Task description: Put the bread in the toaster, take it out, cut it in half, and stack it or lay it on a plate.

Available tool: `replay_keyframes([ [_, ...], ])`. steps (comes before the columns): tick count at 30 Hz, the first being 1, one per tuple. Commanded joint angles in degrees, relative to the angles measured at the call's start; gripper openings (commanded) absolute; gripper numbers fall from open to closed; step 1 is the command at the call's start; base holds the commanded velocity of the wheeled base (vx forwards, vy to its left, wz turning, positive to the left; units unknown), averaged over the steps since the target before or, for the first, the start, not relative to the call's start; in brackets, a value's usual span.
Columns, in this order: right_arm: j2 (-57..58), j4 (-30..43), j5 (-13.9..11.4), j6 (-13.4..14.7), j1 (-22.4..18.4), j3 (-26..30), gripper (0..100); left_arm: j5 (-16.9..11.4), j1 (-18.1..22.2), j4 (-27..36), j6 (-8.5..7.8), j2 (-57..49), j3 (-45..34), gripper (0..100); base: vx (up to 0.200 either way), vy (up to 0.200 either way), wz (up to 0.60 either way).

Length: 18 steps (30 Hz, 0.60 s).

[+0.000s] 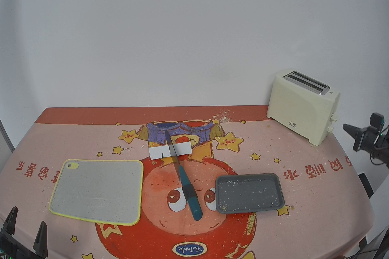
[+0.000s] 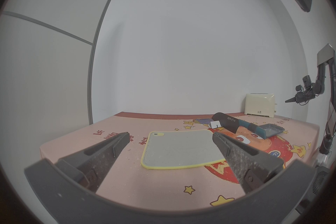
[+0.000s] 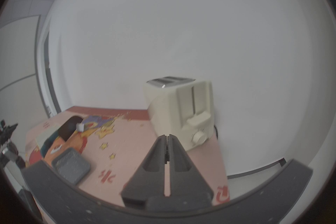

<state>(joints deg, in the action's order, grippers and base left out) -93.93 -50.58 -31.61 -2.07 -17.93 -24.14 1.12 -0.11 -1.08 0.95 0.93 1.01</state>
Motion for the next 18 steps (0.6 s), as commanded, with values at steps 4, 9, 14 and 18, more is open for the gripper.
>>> replay_keyframes([
  [4,8.59,-0.31,-7.15,-9.97,0.44,9.11,0,0.02,0.02,-0.06,0.02,-0.93,-1.01,100,0.0,0.0,0.0],
  [9,9.2,-0.31,-7.5,-10.76,0.09,9.37,0,0.02,0.02,0.03,0.02,-0.93,-1.01,100,0.0,0.0,0.0],
  [14,9.11,-0.31,-7.68,-11.29,-0.79,9.37,0,0.02,0.02,0.03,0.02,-0.93,-1.01,100,0.0,0.0,0.0],
  [18,8.94,-0.31,-7.85,-11.29,-3.07,8.84,0,0.02,0.11,-0.06,0.02,-0.93,-1.01,100,0.0,0.0,0.0],
])
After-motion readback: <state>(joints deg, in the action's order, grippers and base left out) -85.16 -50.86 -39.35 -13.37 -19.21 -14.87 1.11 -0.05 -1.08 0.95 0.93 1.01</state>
